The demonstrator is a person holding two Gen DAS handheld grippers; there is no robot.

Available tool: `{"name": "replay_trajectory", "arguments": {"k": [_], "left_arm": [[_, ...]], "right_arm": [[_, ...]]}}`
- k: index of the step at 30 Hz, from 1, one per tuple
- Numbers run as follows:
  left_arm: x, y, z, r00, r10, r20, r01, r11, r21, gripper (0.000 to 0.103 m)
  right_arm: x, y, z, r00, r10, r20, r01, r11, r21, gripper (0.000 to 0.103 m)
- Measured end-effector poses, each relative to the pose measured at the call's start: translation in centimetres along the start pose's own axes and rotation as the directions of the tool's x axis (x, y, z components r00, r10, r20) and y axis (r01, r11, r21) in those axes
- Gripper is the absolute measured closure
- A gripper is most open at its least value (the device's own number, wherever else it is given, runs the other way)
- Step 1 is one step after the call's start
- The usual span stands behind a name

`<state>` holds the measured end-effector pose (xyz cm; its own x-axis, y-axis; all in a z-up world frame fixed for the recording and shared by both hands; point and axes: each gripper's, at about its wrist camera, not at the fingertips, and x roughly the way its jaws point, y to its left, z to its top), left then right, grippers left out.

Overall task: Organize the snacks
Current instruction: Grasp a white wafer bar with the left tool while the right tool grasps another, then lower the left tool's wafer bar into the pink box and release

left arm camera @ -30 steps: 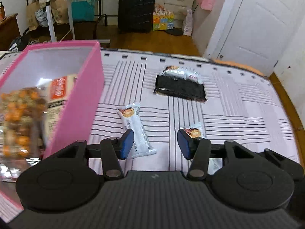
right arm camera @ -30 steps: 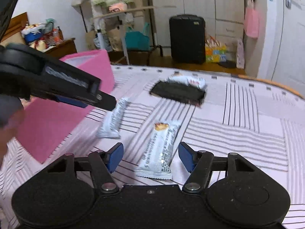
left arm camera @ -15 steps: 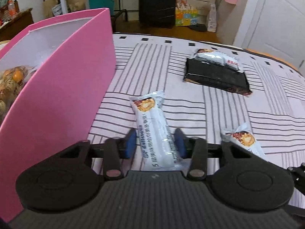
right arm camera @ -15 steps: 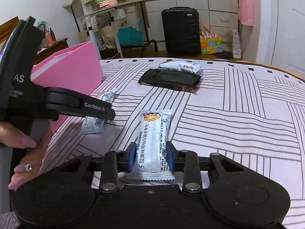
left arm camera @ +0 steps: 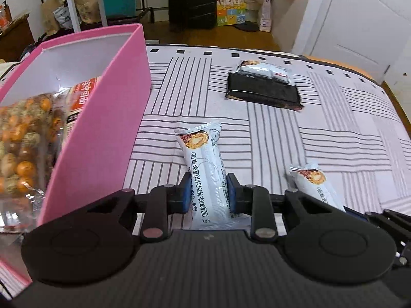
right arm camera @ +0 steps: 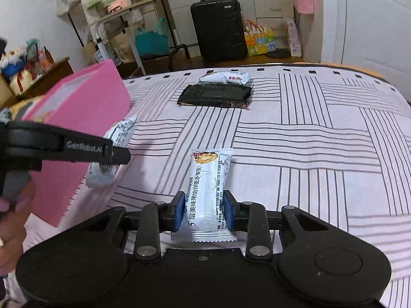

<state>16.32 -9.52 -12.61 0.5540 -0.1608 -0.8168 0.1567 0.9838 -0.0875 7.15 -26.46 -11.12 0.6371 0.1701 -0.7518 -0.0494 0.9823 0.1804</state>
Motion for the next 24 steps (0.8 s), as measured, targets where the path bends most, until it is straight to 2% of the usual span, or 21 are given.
{"name": "replay_trajectory", "arguments": {"k": [5, 9, 12, 15, 24], "left_arm": [[-2.8, 0.1, -0.3, 0.999, -0.040, -0.033, 0.040, 0.999, 0.001, 0.076], [-5.7, 0.4, -0.7, 0.992, -0.111, -0.056, 0.110, 0.994, -0.008, 0.076], [-8.1, 0.7, -1.3, 0.989, -0.133, -0.061, 0.135, 0.991, 0.022, 0.076], [-11.2, 1.7, -2.2, 0.995, -0.103, 0.001, 0.103, 0.994, 0.031, 0.076], [-18.3, 5.2, -2.8, 0.987, -0.137, 0.088, 0.135, 0.990, 0.033, 0.076]], "right_arm": [[-2.7, 0.6, 0.2, 1.000, 0.019, -0.002, -0.019, 1.000, 0.003, 0.068], [-6.1, 2.3, -0.1, 0.999, 0.046, 0.024, -0.044, 0.996, -0.077, 0.067], [-8.4, 3.5, -0.3, 0.998, 0.058, 0.038, -0.053, 0.991, -0.120, 0.067], [-10.4, 4.4, -0.4, 0.996, 0.082, 0.037, -0.075, 0.985, -0.155, 0.067], [-13.9, 7.9, 0.9, 0.992, 0.126, 0.011, -0.120, 0.963, -0.242, 0.067]]}}
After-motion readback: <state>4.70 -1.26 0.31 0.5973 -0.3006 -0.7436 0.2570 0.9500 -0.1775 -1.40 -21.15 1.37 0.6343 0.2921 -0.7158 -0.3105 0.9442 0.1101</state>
